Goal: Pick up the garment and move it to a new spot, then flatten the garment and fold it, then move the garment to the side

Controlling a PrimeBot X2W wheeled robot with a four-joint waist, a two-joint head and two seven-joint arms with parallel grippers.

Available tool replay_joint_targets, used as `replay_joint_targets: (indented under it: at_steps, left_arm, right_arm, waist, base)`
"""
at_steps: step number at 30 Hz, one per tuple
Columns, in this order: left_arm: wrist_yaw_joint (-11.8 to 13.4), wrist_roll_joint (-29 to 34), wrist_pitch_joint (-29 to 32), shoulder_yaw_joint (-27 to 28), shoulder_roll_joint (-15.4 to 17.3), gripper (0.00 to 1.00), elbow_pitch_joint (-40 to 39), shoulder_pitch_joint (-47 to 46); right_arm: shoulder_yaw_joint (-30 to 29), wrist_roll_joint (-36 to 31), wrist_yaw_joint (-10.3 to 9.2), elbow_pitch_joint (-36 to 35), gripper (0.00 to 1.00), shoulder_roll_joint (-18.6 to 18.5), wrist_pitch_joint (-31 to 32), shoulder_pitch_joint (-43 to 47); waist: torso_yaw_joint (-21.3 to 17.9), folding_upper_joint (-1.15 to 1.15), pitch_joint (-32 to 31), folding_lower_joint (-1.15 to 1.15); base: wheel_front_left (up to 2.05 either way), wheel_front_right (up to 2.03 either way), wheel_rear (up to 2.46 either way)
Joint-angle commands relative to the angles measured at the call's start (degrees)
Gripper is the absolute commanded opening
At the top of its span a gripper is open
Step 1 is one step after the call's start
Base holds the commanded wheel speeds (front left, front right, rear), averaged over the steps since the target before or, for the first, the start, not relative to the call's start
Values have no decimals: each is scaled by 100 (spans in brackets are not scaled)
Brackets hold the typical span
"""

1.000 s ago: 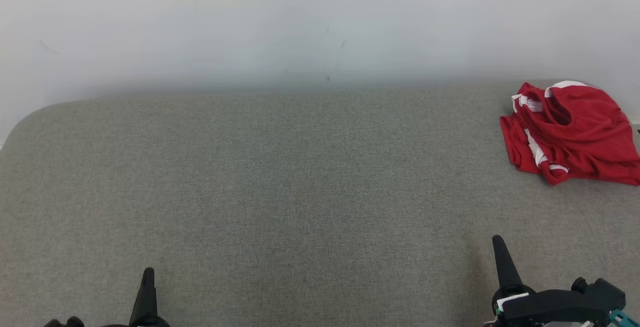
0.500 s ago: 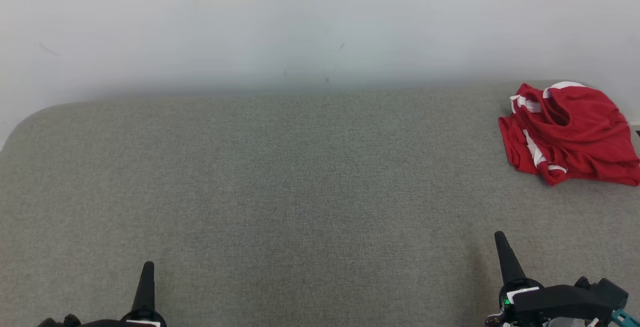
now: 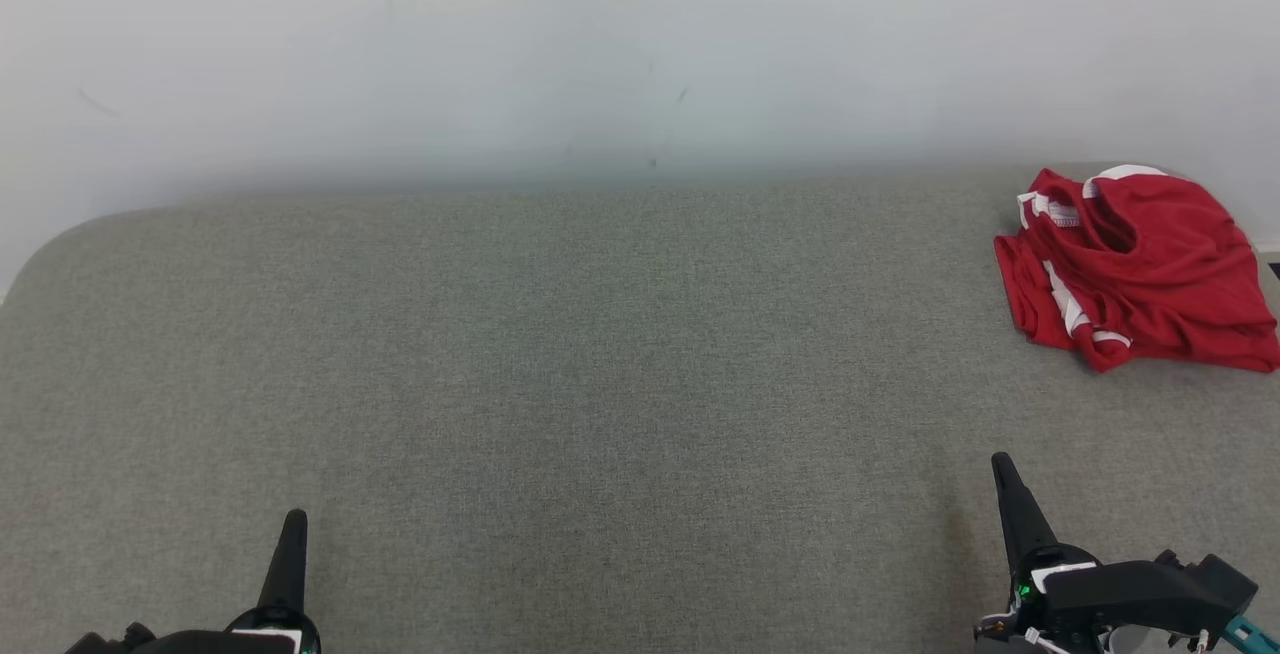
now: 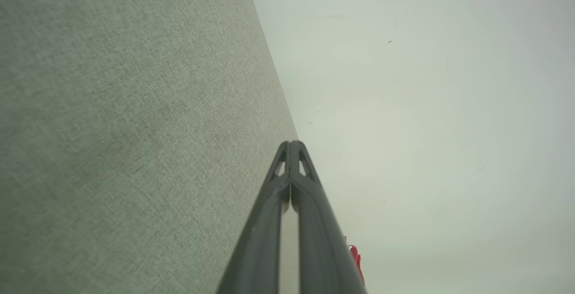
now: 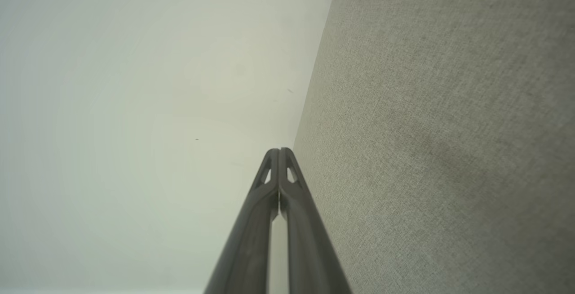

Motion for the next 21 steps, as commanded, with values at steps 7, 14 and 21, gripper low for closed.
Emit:
replay_joint_targets:
  at_steps: [7, 14, 21]
  left_arm:
    - [-57, -381, 105, 49, 2, 0, -1, -148]
    - [-95, -686, 179, 78, 2, 0, 10, -180]
    - [-107, -997, 263, 108, 2, 0, 20, -230]
  right_arm:
    - [-57, 368, -9, -28, 0, -6, 108, -90]
    - [-95, 656, -10, -23, 0, 2, 205, -115]
    - [-134, 940, -11, -20, 0, 10, 280, -127]
  waist:
    - [-5, 0, -10, 0]
    - [-11, 0, -21, 0]
    - [-17, 0, -32, 0]
  base:
    - [0, 0, 0]
    - [0, 0, 0]
    - [0, 0, 0]
